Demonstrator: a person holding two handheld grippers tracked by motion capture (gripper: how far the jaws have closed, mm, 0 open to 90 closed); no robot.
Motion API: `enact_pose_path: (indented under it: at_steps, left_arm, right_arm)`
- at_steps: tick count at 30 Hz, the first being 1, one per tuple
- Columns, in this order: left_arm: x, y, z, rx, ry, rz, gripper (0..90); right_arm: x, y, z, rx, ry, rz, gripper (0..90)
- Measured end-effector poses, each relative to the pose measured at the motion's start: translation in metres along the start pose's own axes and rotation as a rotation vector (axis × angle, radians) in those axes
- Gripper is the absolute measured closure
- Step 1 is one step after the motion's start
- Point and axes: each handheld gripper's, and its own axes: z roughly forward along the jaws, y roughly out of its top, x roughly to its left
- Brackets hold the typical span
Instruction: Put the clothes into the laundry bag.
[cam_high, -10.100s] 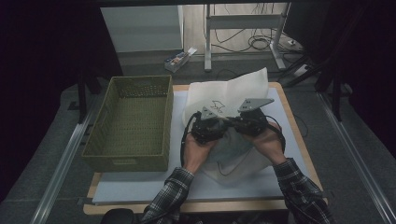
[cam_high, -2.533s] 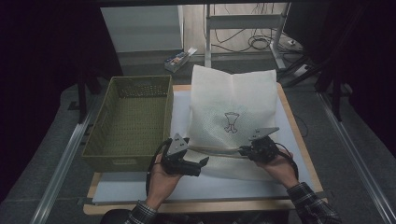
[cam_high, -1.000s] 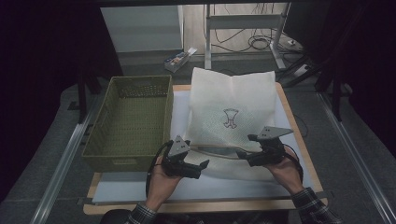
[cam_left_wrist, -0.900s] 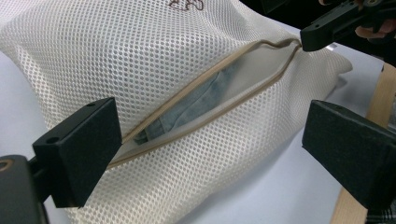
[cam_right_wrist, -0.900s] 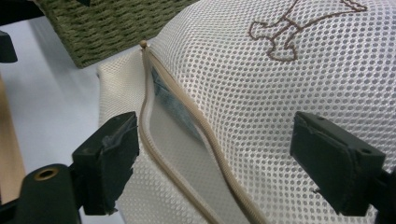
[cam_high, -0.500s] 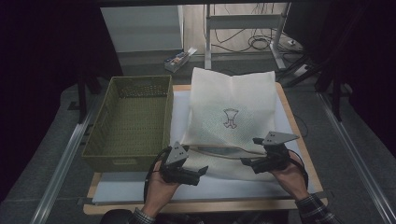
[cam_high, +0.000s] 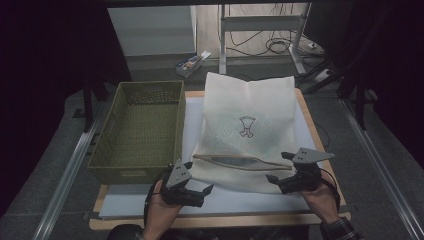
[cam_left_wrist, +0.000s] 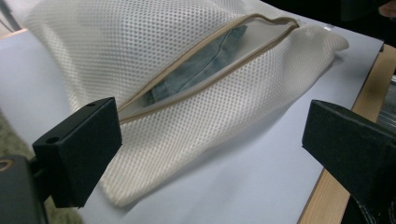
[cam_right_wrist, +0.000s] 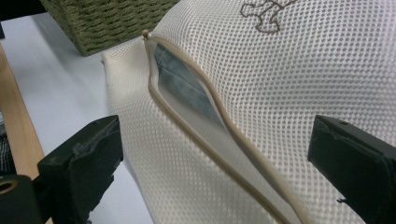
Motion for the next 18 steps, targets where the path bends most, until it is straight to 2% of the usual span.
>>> enact_pose_path:
  at_steps: [6, 13, 18]
  left_arm:
    - [-0.001, -0.012, -0.011, 0.010, 0.025, -0.001, 4.1]
    - [-0.004, -0.029, -0.018, 0.053, 0.085, 0.036, 3.8]
    - [-0.003, -0.041, -0.019, 0.064, 0.087, 0.008, 3.6]
  right_arm:
    - [0.001, -0.008, -0.008, -0.005, -0.011, 0.004, 0.4]
    - [0.000, -0.024, -0.015, 0.017, -0.021, 0.039, 0.0]
    - [-0.002, -0.037, -0.017, 0.041, -0.033, 0.063, 0.0]
